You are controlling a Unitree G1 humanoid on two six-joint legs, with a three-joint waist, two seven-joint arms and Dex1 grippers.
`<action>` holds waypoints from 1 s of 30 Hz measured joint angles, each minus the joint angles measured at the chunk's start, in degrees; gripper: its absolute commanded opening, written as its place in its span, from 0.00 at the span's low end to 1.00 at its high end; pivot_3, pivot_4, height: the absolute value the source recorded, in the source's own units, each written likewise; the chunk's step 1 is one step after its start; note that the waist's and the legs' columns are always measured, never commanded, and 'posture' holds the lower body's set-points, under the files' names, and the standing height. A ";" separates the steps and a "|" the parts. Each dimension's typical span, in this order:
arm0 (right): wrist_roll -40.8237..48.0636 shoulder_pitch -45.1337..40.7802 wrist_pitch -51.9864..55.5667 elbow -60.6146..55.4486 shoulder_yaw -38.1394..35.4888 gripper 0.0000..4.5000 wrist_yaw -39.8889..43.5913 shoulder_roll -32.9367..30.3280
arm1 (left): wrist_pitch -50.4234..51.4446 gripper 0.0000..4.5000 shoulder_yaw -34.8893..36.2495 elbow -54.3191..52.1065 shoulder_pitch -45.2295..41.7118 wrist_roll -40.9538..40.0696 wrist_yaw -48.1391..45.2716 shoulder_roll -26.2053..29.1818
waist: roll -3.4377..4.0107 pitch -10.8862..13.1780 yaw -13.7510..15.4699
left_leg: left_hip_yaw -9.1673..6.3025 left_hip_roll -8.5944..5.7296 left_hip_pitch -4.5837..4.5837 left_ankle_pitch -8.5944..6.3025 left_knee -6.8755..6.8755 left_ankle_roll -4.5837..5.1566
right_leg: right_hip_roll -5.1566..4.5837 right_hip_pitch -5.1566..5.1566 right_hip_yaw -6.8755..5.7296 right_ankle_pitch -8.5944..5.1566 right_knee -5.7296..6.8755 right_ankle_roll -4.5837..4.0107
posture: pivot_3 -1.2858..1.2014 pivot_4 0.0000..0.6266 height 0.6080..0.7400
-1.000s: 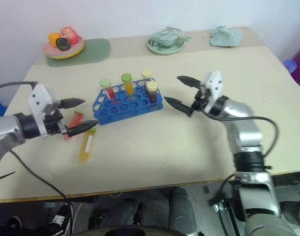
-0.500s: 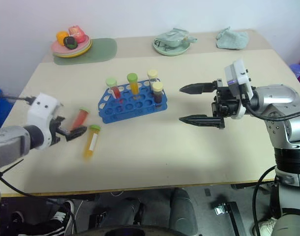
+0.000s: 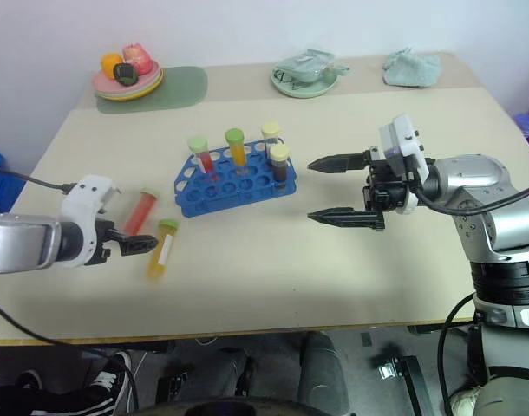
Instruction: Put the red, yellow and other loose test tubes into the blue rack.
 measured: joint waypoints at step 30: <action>-0.09 2.29 0.26 -2.65 0.43 0.99 -3.90 0.58 | 5.74 1.00 -22.62 22.52 -21.54 -1.54 1.34 -6.19 | -0.01 0.00 -0.05 | 0.01 -0.08 0.00 0.01 0.06 0.00 | 0.01 -0.01 0.05 0.01 -0.02 0.01 | 0.52 0.24 1.00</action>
